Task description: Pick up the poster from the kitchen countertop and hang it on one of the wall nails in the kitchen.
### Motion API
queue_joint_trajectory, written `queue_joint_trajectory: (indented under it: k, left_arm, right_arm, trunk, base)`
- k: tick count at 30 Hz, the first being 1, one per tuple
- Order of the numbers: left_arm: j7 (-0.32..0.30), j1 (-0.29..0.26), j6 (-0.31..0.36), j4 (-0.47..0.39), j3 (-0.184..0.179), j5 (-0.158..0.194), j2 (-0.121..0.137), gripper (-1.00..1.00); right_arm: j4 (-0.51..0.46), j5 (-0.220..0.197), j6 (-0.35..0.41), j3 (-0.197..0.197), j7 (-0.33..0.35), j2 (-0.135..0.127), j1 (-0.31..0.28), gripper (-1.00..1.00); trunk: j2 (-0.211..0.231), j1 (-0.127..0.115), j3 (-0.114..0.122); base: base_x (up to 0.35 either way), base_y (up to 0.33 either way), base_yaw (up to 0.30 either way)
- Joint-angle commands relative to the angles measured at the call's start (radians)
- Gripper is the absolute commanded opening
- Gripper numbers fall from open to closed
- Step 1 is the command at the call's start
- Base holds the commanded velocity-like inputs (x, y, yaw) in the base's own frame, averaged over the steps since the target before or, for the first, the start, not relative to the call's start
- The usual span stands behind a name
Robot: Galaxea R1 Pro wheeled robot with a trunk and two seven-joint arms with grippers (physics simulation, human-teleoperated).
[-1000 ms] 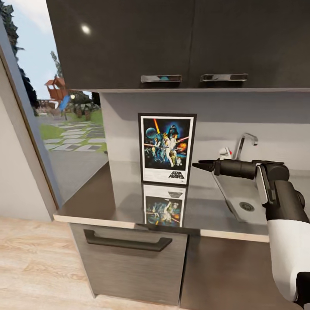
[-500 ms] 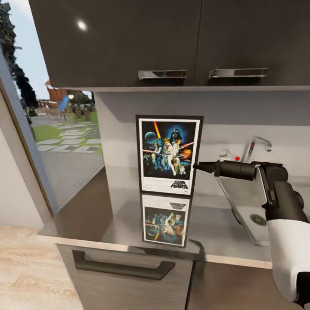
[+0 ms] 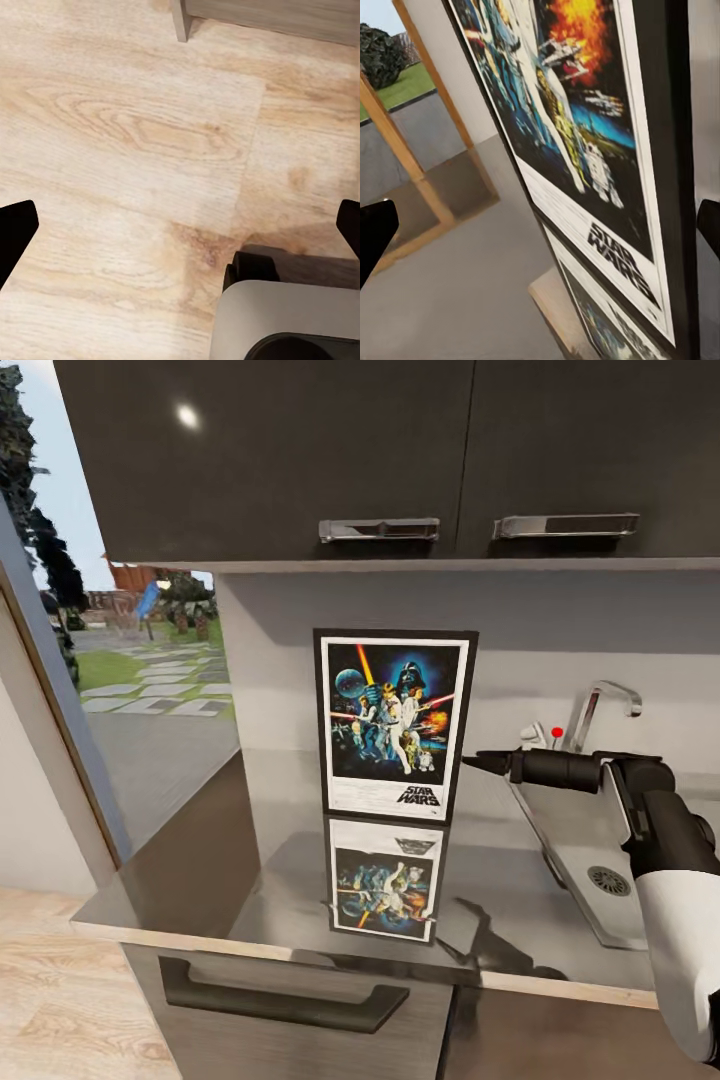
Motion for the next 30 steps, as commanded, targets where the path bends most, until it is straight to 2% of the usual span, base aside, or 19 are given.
queue_joint_trajectory:
  k: [1, 12, 21, 30]
  left_arm:
    - [-0.002, 0.0, -0.001, -0.001, 0.003, 0.0, 0.0, 1.0]
    - [-0.002, 0.0, -0.001, -0.001, 0.006, 0.0, 0.0, 1.0]
    - [-0.002, 0.0, -0.001, -0.001, 0.009, 0.0, 0.0, 1.0]
    - [-0.002, 0.0, -0.001, -0.001, 0.009, 0.0, 0.0, 1.0]
  right_arm:
    - [0.001, -0.001, 0.009, -0.001, 0.003, -0.001, -0.001, 1.0]
    - [0.001, -0.001, 0.008, 0.0, 0.003, -0.005, -0.001, 1.0]
    - [-0.003, -0.001, 0.008, 0.0, 0.003, -0.008, -0.001, 1.0]
    - [-0.005, -0.001, 0.008, 0.001, 0.003, -0.008, -0.001, 1.0]
  trunk:
    - [-0.001, 0.0, -0.001]
    - [-0.001, 0.0, -0.001]
    - [-0.001, 0.0, -0.001]
    - [-0.001, 0.0, -0.001]
  base:
    - [0.003, 0.0, 0.0]
    - [0.004, 0.0, 0.0]
    - [0.202, 0.0, 0.0]
    - [0.045, 0.0, 0.0]
